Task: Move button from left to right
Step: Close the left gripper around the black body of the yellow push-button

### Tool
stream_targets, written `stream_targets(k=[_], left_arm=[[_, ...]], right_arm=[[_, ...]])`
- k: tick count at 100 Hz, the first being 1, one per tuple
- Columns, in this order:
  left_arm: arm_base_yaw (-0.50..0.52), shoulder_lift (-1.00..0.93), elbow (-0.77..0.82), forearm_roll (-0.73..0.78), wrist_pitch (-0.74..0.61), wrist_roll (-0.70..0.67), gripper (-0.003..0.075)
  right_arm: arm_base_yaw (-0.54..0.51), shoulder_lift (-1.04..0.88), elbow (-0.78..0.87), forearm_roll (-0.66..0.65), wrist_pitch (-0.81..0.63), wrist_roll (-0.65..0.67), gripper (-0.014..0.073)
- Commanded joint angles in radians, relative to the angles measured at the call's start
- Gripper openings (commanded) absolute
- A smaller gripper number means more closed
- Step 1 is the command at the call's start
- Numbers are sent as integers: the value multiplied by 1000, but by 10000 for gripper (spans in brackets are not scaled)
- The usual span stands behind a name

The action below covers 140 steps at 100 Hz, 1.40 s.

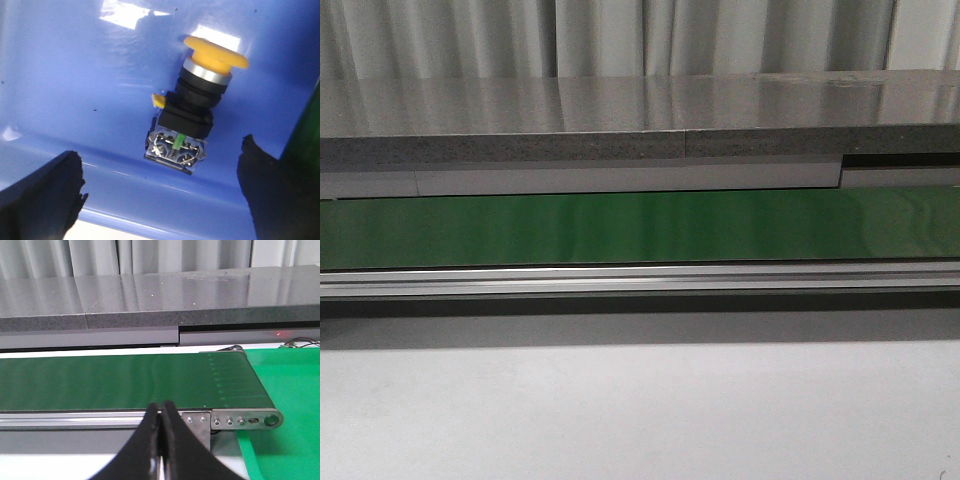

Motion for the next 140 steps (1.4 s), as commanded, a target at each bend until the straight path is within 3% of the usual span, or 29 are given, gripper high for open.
stream_targets(k=[1,52,67,85,103,140], left_arm=[[1,-22,-33,-13,-10,3,608],[1,67,-46,-25,-44,5,585],[1,72,-46,-25,-62,5,455],[1,72,-46,-25,-64,5,188],[1,72,-46,-23,-64,5,-19],[1,71,-105,-14,29,5,-20]], right_arm=[[-2,14,-16,-12,-82,-10,-67],[-2,14,-16,-12,-82,-10,-67],[-2,14,-16,-12,-82,-10,-67],[-2,14,-16,-12,-82,-10,-67],[-2,14,-16,-12,-82,-10,-67],[-2,14,-16,-12,-82,-10,-67]])
